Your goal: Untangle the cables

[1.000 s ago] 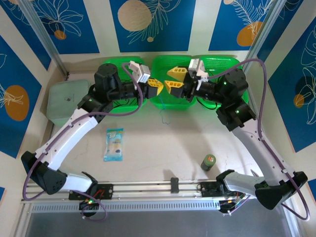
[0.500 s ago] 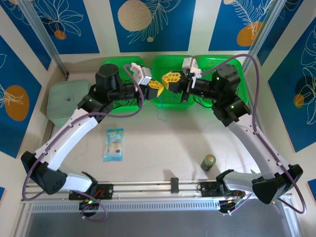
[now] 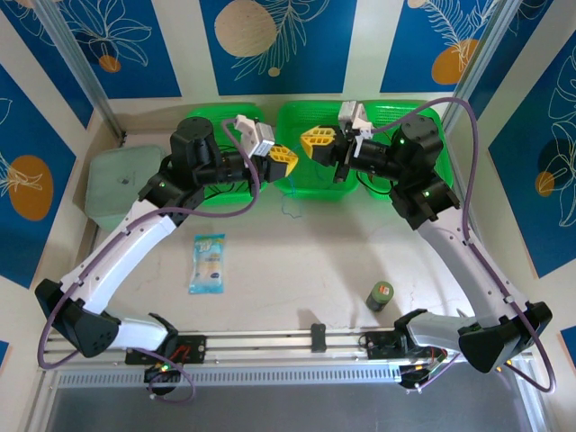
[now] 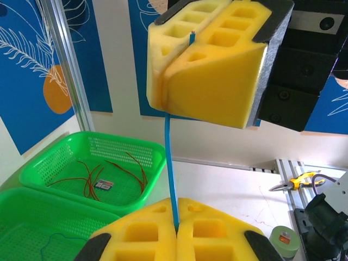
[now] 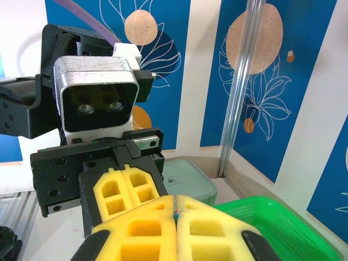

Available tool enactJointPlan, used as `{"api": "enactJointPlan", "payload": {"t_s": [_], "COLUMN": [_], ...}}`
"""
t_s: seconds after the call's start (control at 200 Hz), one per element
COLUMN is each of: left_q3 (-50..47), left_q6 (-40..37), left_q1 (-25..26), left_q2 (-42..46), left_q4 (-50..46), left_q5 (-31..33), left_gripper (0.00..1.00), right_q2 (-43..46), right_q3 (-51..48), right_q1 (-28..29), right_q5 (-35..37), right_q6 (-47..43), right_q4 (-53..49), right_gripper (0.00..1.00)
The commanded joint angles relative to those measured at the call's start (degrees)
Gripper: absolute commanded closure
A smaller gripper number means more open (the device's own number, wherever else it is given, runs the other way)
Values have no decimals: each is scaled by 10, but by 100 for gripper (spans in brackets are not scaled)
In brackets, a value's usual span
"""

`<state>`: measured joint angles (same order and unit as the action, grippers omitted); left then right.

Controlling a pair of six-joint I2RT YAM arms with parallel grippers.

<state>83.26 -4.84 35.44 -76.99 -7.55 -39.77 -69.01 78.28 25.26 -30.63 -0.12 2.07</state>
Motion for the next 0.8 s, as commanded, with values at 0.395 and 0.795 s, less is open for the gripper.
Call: {"api": "enactJointPlan", "payload": {"t_s": [0.395, 0.795], "left_q3": [151, 189], "left_q6": [212, 358], "left_q1": [1, -17], "left_q2": [-36, -48], "left_q4": [-150, -190], "left_q5": [287, 299], "left_gripper": [100, 100], "right_q2": [89, 39], "right_q3": [-111, -165], "right_q1": [-4, 151], "right_q5": [91, 216], "right_q6": [-153, -465], "right_q4": [55, 128], "right_gripper": [60, 63]}}
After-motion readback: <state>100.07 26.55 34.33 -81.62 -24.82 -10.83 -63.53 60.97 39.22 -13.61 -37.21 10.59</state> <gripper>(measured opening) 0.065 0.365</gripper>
